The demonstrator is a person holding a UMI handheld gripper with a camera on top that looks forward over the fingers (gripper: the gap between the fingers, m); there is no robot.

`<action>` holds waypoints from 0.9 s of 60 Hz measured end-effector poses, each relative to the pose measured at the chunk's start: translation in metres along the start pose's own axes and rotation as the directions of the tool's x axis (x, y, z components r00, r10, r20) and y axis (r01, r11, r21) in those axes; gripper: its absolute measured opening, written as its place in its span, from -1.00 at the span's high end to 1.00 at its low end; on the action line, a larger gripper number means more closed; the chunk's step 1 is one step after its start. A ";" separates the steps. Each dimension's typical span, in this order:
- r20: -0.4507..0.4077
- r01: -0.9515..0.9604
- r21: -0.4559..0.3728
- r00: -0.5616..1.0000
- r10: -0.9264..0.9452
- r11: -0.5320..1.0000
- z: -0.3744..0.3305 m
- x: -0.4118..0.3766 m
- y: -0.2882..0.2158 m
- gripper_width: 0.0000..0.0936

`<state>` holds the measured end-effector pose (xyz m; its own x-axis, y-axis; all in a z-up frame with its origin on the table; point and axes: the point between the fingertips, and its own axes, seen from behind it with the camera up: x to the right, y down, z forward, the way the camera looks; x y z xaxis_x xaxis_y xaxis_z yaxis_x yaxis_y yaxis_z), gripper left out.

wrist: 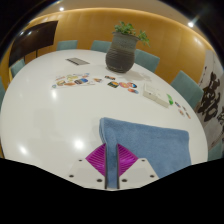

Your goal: Fold towel

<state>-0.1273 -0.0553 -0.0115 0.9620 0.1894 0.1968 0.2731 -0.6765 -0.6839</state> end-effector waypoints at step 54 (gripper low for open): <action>0.292 -0.461 -0.002 0.848 0.442 0.887 -0.059 0.099 -0.047 0.85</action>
<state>-0.0454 -0.0469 0.0813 0.9378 0.0697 -0.3401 -0.2012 -0.6892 -0.6961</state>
